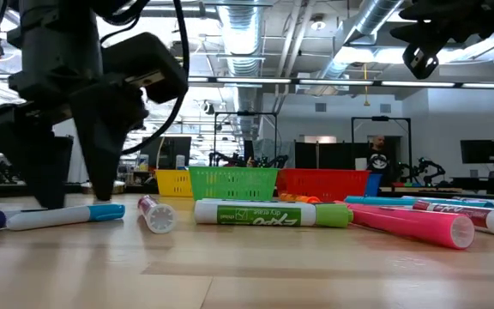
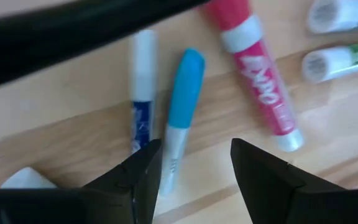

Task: Pick & Place Markers
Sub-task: Put the small blue highlighter pen into the blue bin

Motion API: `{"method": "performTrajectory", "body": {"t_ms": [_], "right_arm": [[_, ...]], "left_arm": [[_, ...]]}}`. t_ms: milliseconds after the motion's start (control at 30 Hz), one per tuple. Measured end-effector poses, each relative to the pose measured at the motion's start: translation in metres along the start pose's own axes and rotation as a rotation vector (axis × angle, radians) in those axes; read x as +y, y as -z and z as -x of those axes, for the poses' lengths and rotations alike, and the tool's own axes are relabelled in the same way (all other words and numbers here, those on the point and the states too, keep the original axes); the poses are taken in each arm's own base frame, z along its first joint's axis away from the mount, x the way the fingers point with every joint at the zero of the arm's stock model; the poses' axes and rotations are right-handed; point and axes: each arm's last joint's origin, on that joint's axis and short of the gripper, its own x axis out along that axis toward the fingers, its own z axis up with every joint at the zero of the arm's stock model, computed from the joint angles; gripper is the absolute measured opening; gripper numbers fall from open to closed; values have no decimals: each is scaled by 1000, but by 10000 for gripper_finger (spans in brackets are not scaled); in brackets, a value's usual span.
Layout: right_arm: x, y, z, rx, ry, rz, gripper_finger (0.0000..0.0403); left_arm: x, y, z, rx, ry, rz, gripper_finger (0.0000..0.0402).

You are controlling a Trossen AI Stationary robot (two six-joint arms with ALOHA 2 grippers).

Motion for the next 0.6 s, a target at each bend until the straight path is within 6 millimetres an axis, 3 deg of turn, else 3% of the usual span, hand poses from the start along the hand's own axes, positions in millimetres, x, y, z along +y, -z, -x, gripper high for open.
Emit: {"method": "performTrajectory", "body": {"t_ms": [600], "right_arm": [[0,0,0,0,1,0,102]], "left_arm": [[5,-2,-3,-9,-9,5,191]]}}
